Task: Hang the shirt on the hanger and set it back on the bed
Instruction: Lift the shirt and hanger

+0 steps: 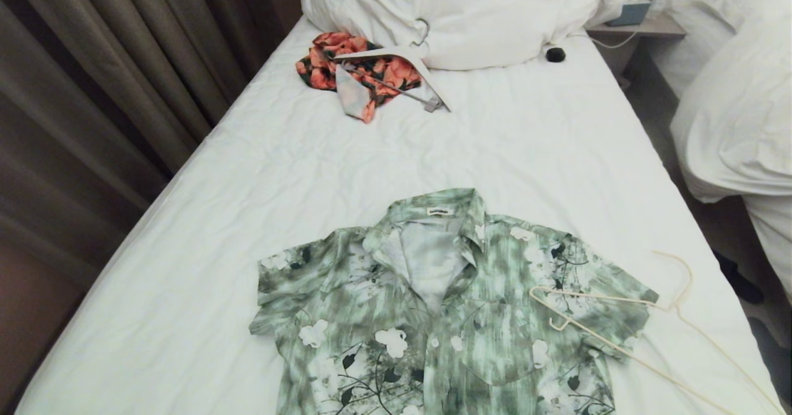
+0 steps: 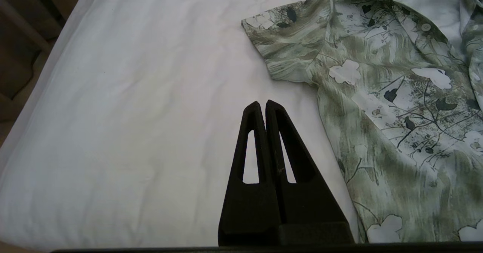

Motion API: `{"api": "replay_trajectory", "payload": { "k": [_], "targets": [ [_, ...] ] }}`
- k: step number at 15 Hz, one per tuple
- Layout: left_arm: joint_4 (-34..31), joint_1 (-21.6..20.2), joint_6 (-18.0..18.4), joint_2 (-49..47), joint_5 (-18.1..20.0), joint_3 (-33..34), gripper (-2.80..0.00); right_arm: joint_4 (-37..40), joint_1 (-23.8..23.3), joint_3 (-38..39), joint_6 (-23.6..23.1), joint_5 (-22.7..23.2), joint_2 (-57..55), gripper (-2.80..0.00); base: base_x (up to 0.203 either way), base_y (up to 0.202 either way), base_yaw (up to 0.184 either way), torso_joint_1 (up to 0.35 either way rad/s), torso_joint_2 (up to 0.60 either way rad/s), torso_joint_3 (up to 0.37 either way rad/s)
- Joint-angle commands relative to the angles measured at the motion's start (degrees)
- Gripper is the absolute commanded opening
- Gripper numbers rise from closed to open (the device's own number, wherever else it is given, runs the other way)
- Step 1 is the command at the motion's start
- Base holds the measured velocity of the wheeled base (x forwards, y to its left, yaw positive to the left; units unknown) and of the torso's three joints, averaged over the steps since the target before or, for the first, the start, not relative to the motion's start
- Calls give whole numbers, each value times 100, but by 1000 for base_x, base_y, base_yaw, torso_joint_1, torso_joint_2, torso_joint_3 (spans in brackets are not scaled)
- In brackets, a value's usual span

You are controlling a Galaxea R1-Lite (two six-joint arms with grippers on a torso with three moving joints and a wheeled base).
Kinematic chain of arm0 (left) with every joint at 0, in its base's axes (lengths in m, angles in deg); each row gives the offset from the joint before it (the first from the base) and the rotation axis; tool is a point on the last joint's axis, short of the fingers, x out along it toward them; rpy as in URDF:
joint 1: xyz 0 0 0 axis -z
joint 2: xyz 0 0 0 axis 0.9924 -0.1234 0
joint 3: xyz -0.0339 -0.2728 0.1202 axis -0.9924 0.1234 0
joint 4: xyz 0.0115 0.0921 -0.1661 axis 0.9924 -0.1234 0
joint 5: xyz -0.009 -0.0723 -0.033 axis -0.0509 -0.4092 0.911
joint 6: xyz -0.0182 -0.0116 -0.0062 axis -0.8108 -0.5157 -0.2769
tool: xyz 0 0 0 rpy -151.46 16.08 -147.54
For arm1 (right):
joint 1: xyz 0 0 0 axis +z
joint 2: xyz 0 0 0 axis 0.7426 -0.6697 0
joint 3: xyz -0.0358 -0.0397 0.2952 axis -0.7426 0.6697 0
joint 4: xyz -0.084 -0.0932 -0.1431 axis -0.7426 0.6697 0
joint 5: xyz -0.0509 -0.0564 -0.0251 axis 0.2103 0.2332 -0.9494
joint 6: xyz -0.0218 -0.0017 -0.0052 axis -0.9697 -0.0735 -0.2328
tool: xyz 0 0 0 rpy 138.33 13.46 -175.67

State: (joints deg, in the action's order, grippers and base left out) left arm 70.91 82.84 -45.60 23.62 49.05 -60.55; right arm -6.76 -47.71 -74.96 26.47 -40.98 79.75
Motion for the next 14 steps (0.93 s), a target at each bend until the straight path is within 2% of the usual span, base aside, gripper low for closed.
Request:
{"api": "replay_trajectory", "payload": {
  "k": [1, 5, 7, 10, 14],
  "targets": [
    [4, -1, 1, 0, 0, 0, -280, 2, 2, 1, 31, -1, -9, -280, 0, 0, 0, 0, 0, 0],
    [4, -1, 1, 0, 0, 0, -280, 69, 2, -160, -127, 71, -23, -280, 0, 0, 0, 0, 0, 0],
    [-4, -1, 1, 0, 0, 0, -280, 190, 2, -572, -198, 299, -462, -280, 0, 0, 0, 0, 0, 0],
    [-4, -1, 1, 0, 0, 0, -280, 284, 2, -1261, -91, 401, -1969, -280, 0, 0, 0, 0, 0, 0],
    [3, -1, 1, 0, 0, 0, -280, 312, -200, -2402, 771, 493, -4983, -280, 0, 0, 0, 0, 0, 0]
  ]
}}
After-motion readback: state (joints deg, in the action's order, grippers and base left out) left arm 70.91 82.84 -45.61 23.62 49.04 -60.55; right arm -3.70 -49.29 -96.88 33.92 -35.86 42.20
